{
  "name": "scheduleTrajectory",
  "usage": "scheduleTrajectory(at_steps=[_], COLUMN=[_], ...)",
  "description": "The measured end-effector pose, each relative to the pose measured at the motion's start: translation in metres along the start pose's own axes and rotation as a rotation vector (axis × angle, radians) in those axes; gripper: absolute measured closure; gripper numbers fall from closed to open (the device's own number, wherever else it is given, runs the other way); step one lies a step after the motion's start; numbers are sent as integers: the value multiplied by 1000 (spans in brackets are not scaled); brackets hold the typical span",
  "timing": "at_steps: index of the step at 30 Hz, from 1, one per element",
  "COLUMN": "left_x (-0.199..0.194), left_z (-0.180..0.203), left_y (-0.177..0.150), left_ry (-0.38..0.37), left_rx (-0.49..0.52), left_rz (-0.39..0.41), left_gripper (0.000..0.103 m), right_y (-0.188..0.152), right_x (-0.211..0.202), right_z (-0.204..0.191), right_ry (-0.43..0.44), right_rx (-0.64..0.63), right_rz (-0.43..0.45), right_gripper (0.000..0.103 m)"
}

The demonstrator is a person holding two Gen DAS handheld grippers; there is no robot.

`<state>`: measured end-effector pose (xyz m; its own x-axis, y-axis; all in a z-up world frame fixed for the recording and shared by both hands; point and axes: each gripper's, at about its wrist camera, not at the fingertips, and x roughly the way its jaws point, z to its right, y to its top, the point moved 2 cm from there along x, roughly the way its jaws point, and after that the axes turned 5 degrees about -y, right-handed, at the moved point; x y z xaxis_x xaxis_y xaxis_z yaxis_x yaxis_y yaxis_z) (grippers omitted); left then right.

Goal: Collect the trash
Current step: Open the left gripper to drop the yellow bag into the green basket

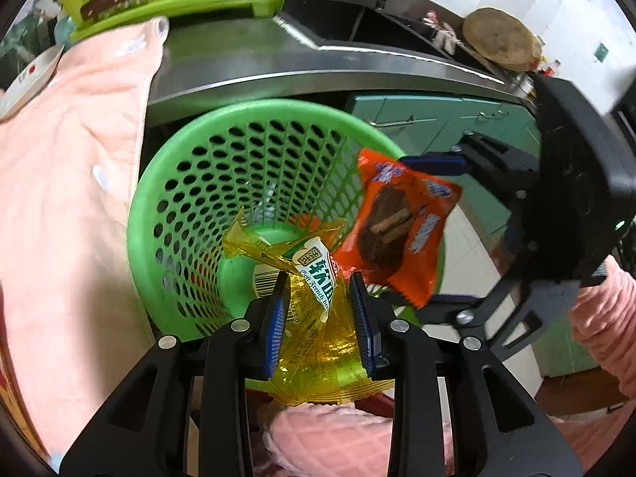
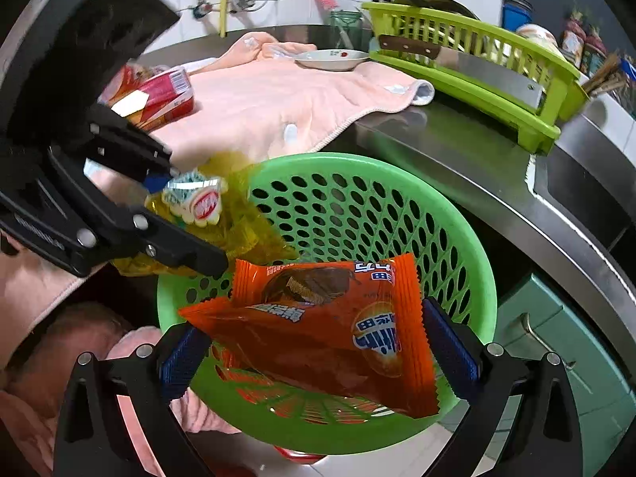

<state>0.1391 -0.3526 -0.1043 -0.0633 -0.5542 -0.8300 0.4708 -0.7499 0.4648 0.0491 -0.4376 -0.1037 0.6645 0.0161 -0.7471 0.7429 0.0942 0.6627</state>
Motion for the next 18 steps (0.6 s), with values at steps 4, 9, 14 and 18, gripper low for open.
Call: scheduleTrajectory(at_steps=[4, 9, 14, 18], left_x=[6, 4, -3, -9], left_z=[-10, -19, -29, -35], left_y=[-3, -3, -2, -3], left_ry=[-8, 21, 11, -5], left_rx=[-40, -75, -133, -172], left_rz=[-9, 1, 39, 70], left_gripper=[73, 67, 61, 52], right_y=[2, 4, 4, 5], right_x=[0, 0, 5, 4], right_z=[3, 4, 12, 16], right_ry=[12, 20, 27, 85], right_rx=[19, 22, 75, 127], right_rz=[2, 0, -28, -16], right_gripper=[7, 7, 7, 7])
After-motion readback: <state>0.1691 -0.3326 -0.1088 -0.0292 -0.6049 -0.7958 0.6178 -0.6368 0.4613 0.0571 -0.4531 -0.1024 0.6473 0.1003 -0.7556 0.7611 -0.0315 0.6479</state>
